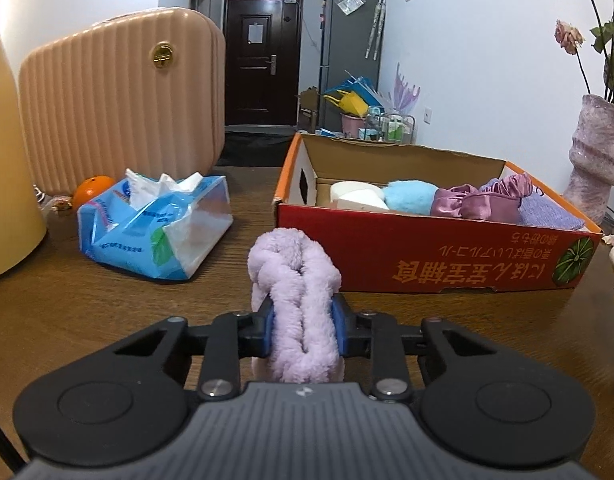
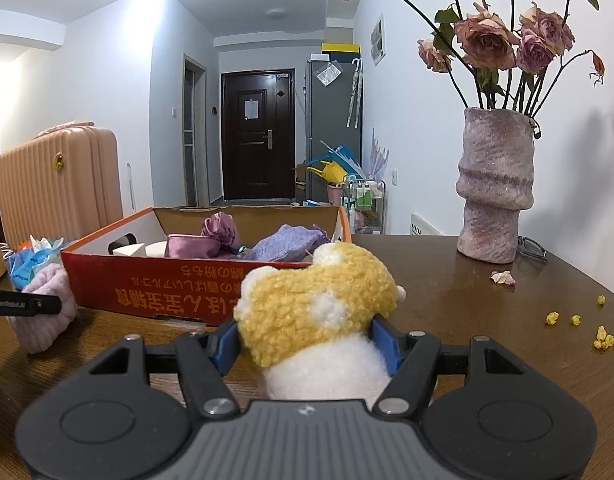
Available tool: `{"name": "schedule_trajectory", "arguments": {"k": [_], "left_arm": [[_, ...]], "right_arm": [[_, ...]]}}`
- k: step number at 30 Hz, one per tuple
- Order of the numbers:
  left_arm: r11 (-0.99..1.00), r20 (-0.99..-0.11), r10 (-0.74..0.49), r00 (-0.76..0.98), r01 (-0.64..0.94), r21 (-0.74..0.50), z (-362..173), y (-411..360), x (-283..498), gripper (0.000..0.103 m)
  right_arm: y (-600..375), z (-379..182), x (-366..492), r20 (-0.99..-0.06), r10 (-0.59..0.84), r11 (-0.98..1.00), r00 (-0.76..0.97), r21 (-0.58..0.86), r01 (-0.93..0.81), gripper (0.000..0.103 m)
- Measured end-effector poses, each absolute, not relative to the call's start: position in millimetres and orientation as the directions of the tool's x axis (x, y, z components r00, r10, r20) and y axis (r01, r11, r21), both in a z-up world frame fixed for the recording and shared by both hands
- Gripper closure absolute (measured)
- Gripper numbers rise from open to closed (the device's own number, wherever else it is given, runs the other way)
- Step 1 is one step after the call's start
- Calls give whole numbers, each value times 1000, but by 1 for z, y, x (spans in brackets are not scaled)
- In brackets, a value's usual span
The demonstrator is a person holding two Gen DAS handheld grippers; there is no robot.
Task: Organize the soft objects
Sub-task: 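Grasp the lilac wristband with the left gripper while the right holds the sheep, then carry the wristband in the left gripper while the right carries the sheep over the box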
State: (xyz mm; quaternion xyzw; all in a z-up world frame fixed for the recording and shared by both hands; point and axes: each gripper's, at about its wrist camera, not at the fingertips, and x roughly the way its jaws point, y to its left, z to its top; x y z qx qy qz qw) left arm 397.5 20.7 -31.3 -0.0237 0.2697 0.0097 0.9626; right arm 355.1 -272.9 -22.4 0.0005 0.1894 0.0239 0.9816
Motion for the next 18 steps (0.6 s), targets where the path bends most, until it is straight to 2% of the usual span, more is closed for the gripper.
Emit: {"name": "schedule_trajectory", "arguments": {"k": [18], "left_arm": [[991,-442,97,892,-128,-41,-18,25,355,76]], "right_arm": [[-267,-16,343,-299,46,998,953,-29,-57,37]]}}
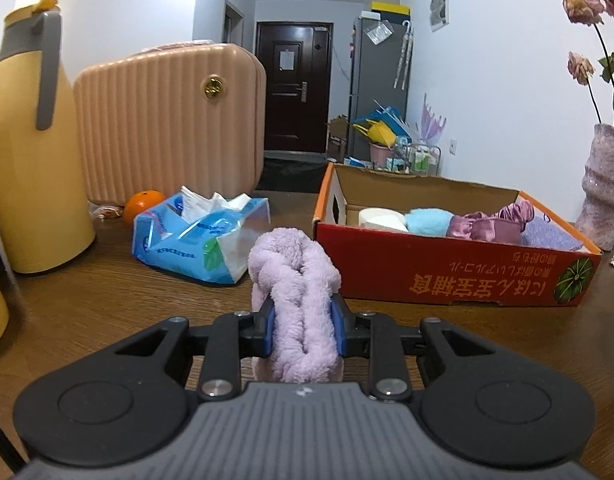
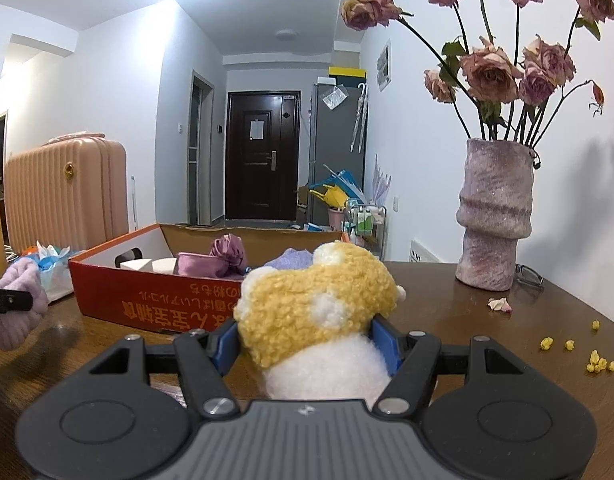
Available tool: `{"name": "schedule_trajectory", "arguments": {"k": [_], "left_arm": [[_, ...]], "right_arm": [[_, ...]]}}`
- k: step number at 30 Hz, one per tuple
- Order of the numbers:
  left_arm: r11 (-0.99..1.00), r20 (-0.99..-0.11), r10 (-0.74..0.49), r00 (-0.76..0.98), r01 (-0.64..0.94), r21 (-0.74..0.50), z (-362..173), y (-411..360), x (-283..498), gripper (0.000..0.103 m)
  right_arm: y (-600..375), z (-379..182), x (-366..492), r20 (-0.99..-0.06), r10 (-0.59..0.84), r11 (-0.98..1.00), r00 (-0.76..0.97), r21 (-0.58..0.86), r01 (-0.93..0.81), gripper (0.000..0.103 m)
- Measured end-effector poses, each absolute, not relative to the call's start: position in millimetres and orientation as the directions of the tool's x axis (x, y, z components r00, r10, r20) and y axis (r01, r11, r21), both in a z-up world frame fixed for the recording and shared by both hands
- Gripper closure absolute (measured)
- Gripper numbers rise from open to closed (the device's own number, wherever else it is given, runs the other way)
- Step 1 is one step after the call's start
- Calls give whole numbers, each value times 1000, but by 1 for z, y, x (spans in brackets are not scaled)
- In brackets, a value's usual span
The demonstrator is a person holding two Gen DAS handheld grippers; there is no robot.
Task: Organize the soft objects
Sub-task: 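Carry the wristband in the left gripper while the right carries the sheep over the box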
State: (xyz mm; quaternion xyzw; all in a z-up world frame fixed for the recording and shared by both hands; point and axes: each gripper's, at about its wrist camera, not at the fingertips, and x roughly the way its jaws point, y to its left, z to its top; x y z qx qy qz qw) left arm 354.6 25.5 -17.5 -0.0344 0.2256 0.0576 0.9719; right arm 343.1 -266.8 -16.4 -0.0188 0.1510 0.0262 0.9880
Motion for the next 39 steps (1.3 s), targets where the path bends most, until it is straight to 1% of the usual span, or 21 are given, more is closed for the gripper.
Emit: {"name": "schedule_trajectory", "arguments": {"k": [22,39], "left_arm": [[986,-372,107,922,-146,-79,2,11,321,76],[984,-308,77,948,-122,-128,22,-10,336,76]], "right_arm": [[-259,-6,324,-233,67,997,970,-21,-73,37],[-235,6,333,-145,91,995,985,-17,-94,37]]}}
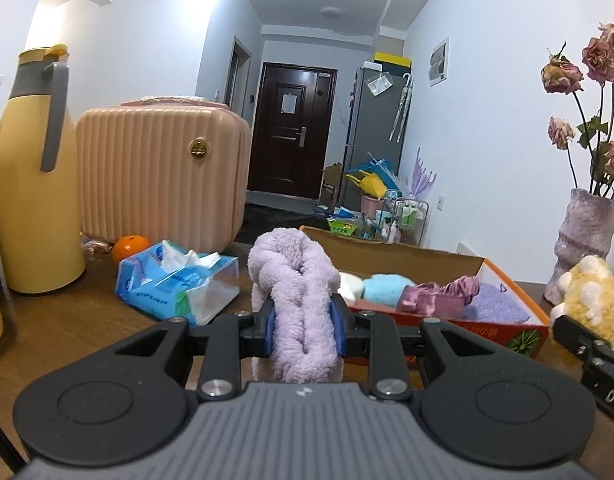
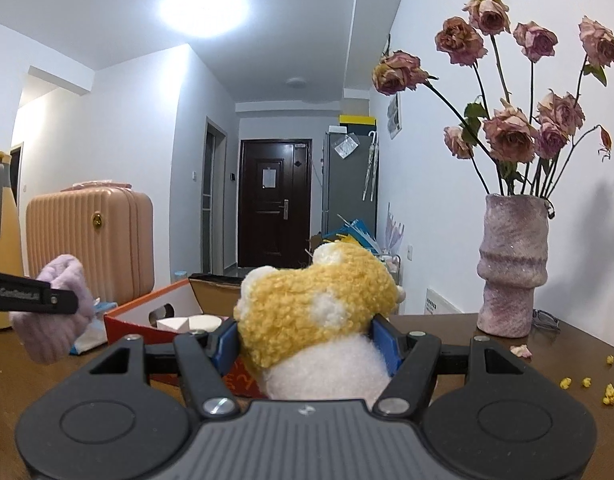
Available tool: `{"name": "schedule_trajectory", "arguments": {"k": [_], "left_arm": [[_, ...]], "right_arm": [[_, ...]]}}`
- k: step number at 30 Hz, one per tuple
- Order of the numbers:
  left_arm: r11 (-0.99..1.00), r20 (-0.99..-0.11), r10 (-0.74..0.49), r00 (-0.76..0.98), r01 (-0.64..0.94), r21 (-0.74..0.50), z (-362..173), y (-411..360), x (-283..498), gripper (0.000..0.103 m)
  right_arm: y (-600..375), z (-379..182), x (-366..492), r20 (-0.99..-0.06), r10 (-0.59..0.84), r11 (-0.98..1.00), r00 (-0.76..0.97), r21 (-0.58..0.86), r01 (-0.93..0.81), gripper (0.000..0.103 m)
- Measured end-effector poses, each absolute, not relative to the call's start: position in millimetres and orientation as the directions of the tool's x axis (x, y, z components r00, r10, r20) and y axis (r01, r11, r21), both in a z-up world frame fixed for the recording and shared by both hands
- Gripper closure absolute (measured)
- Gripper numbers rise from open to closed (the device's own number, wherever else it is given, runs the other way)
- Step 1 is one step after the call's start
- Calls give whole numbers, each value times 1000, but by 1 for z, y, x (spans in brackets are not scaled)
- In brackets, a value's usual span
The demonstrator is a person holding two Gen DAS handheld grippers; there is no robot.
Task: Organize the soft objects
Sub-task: 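Carry the wristband in the left gripper while the right carries the sheep over the box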
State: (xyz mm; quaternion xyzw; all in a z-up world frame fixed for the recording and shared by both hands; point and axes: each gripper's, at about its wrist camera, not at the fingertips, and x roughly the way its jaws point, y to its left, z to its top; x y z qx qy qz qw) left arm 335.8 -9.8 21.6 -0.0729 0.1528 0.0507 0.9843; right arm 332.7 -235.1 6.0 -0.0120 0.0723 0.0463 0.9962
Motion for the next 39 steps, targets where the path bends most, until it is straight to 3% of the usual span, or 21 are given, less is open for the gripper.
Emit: {"name": "schedule_trajectory", "arguments": {"k": [27,39], "left_arm": [[982,-261,58,964,-102,-161,31,-44,423,76],[982,-274,95,957,-135,-130,23,-39,481,75]], "right_arm": [[-221,17,424,-87,76,997,993,21,-74,37],[-218,9,499,-188,87,996,978,-9,-90,36]]}}
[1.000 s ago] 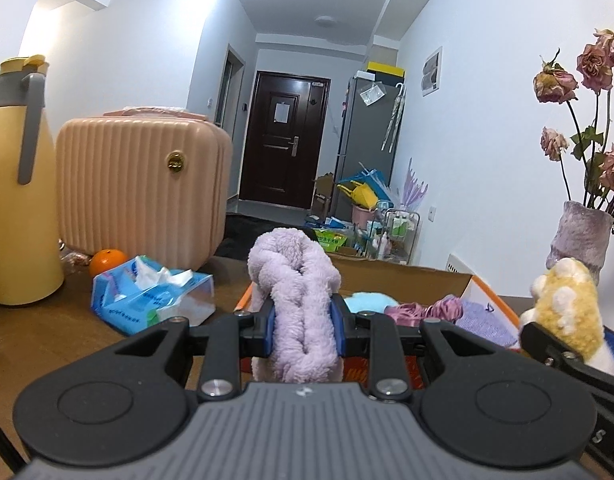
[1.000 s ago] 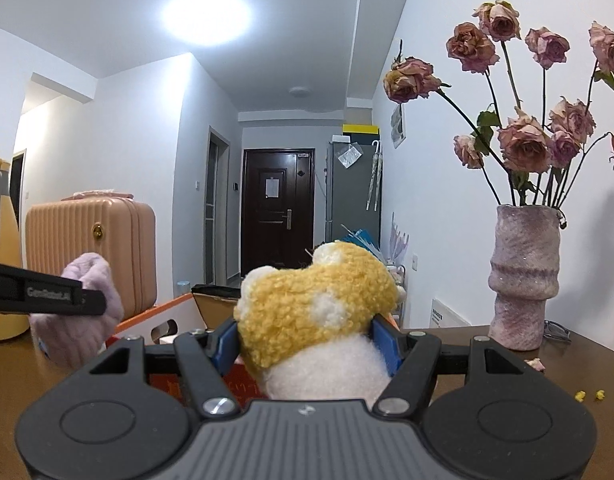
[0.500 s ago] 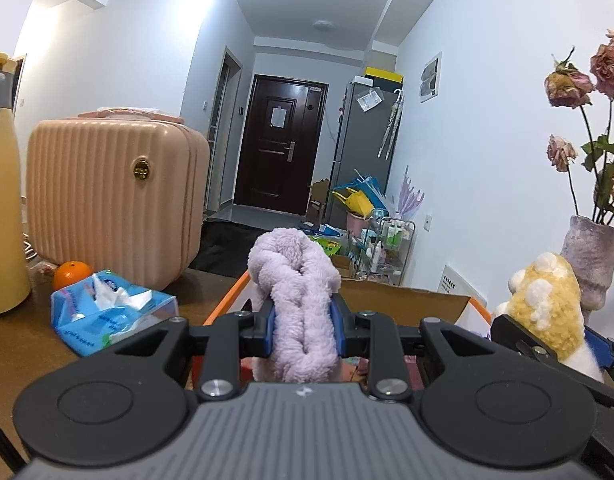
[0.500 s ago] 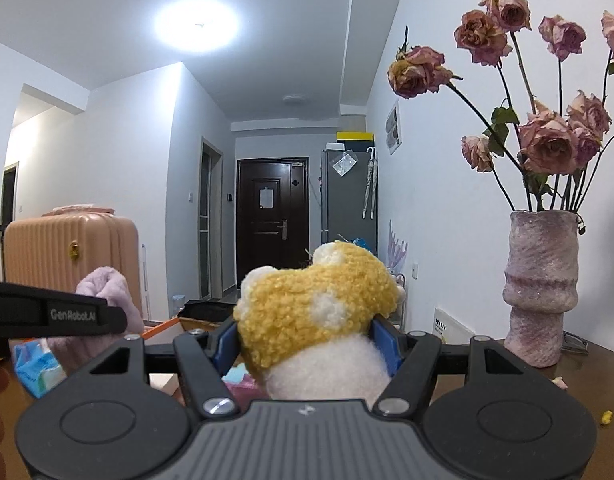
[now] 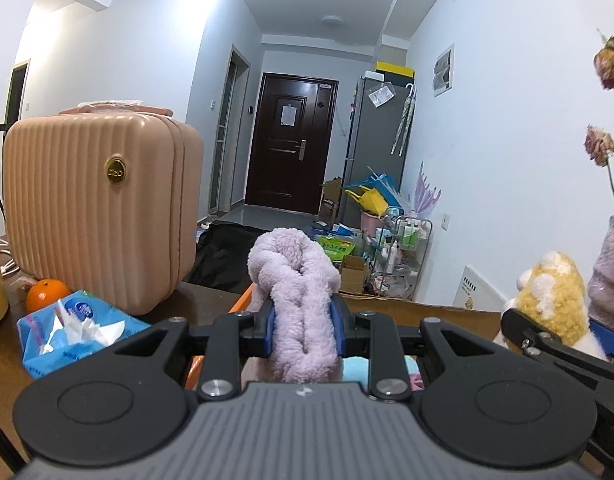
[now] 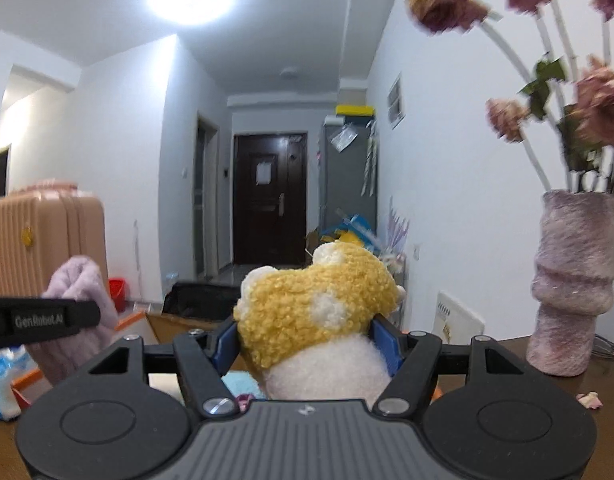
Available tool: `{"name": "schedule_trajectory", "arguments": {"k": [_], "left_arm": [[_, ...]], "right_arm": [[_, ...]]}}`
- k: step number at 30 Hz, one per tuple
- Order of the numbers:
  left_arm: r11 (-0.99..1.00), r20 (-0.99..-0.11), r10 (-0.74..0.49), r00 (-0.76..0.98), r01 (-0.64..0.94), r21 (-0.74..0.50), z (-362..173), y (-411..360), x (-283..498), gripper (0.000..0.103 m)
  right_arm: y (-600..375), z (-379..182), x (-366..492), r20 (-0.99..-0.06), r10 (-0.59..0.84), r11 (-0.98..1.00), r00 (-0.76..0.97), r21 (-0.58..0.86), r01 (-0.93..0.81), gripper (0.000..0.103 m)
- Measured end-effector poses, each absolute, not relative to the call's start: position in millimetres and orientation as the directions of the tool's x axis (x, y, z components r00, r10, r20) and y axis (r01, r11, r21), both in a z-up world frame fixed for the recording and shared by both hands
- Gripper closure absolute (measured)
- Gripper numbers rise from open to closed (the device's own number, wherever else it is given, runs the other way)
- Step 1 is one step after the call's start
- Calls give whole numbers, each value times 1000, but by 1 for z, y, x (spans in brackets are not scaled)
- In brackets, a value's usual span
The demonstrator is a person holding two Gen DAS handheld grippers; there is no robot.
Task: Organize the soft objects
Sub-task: 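Carry the wristband in the left gripper while the right carries the sheep over the box, then open both grippers to drop the wristband and plush sheep into the box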
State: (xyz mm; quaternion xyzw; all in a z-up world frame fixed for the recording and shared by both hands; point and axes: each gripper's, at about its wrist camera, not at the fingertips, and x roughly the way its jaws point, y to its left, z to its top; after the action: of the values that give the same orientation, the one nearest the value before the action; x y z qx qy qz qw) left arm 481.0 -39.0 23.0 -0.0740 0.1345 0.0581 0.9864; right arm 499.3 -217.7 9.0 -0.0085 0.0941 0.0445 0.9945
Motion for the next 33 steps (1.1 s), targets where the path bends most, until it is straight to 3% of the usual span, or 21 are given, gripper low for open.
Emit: {"name": "schedule_trajectory", "arguments": {"k": [4,7,9,11,33], "left_arm": [[984,-290,96,952,-135,-117,17,-35,491,61],[981,-298,103,949,-147,-129,16,-30,491,38],[978,-289,107,951,-152,-140,17,-27,489,15],[976,-266,122,956,-164,-143,18,-26,484,0],[981,-170,156,973,-173,-92,38,-26,410,0]], "right_arm": [[-213,1,510,-251,91,993,964,-45,-106,32],[-214,0,511,-274,88,994,958,-41,-103,18],[-216,1,507,-270,94,994,958,-28,-105,4],[-219,2,502,-259,100,994,961,-22,-110,0],[-244,31,423,-153,104,995,983,26,-102,0]]}}
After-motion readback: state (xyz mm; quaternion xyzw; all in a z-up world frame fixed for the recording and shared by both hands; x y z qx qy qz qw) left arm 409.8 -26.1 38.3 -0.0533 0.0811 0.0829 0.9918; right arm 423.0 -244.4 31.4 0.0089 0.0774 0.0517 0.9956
